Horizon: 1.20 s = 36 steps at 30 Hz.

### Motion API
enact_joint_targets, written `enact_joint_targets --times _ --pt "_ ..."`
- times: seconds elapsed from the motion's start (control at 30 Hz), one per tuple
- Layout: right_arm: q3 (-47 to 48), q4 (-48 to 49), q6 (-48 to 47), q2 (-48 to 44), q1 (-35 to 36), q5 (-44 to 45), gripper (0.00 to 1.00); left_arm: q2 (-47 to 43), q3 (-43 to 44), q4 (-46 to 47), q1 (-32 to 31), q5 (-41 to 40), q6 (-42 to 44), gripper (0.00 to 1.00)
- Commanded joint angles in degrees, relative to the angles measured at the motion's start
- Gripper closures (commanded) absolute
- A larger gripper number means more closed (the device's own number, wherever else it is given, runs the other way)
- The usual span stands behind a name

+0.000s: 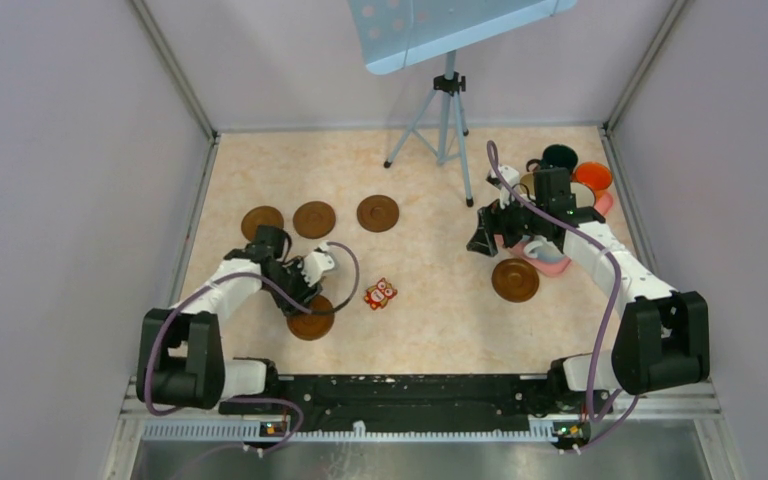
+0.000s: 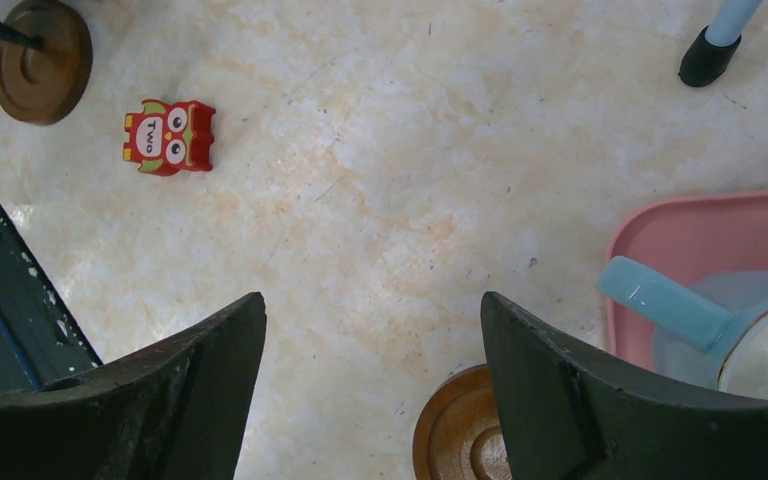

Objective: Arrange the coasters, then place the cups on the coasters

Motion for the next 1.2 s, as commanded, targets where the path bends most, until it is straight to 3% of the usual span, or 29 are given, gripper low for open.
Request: enact_joint_targets --times 0.0,0.27,0.43,0.87,1.17 --pt "-0.2 0.6 -1.0 -1.0 -0.3 -1.5 0.22 3.9 0.6 -4.6 11.1 -5.5 9.1 0.49" --pt "-0.2 0.5 -1.2 -1.1 -0.4 -1.3 0.22 11.1 6.6 -2.1 24.5 -9.8 17.3 0.5" --pt "-0.1 0.4 -1.2 -1.1 -0.4 -1.4 0.22 17.6 14.9 -1.2 30.1 -9.1 17.1 0.5" --pt "-0.1 0.4 -1.4 -0.7 -0.3 -1.0 0.22 23.6 22.0 1.8 31.1 -5.1 12.5 0.49" --pt "0.1 0.5 -1.2 -0.1 -0.4 -1.1 0.22 19.0 25.6 -5.5 30.9 0.1 12.7 0.39"
